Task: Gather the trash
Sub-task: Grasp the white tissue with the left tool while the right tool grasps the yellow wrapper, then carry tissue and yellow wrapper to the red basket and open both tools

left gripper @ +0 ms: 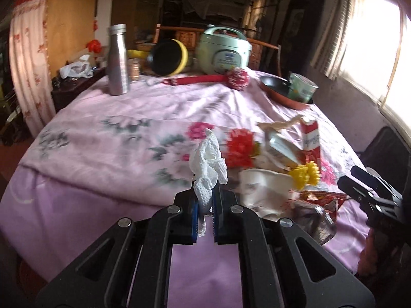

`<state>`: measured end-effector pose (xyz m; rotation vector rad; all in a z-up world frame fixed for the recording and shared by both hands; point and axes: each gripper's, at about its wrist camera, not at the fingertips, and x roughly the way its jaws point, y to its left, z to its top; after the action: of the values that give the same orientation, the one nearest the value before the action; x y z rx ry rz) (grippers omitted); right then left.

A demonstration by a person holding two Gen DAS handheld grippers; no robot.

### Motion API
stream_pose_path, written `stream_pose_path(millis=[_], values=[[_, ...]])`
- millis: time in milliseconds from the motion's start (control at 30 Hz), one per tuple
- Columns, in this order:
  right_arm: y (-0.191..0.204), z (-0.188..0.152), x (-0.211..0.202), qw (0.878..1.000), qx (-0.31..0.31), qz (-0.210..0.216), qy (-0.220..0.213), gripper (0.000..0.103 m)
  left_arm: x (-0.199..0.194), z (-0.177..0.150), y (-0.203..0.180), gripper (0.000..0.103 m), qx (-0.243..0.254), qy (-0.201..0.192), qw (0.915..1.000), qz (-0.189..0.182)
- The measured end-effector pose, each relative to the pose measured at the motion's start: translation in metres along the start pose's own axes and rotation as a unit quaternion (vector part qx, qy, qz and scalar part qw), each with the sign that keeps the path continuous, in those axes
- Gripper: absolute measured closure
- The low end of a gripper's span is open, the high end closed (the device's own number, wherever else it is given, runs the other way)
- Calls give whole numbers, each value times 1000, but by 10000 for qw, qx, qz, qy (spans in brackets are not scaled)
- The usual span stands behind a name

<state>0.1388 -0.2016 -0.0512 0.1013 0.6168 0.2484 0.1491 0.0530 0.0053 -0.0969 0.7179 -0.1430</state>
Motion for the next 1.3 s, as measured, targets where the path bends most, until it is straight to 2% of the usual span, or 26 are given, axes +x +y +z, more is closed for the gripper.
stream_pose_path(millis=[133, 167, 233, 267, 467, 567, 700, 833, 1067, 1200, 1300], values=[[6, 8, 34, 9992, -36, -154, 370, 26, -16, -10, 35, 94, -272, -88, 9992, 294], [8, 9, 43, 9986, -36, -176, 506, 34, -20, -14, 44, 94, -362, -88, 9988, 331], [10, 9, 54, 9974, -25, -95, 717, 78, -26, -20, 57, 94, -490, -84, 9981, 360], [11, 12, 55, 9973, 83, -79, 723, 84, -30, -24, 67, 94, -577, -102, 9975, 401], [14, 28, 10, 9980, 367, 521, 39, 85, -58, -40, 104, 94, -899, -253, 9937, 625], [27, 37, -7, 9966, 252, 777, -146, 85, -74, -47, 124, 93, -1073, -355, 9907, 763], [62, 44, -10, 9936, -25, 1113, -199, 85, -98, -64, 156, 93, -1404, -484, 9840, 989], [106, 46, -13, 9853, -392, 1660, -73, 85, -120, -90, 193, 93, -1788, -473, 9742, 1290], [209, 35, -12, 9607, -1015, 2570, 267, 85, -146, -149, 268, 93, -2561, -327, 9491, 1805], [254, 22, -12, 9493, -1266, 2837, 485, 85, -150, -179, 311, 93, -2993, -265, 9304, 2100], [298, 8, -13, 9399, -1481, 2994, 706, 85, -150, -202, 342, 93, -3367, -189, 9170, 2132]])
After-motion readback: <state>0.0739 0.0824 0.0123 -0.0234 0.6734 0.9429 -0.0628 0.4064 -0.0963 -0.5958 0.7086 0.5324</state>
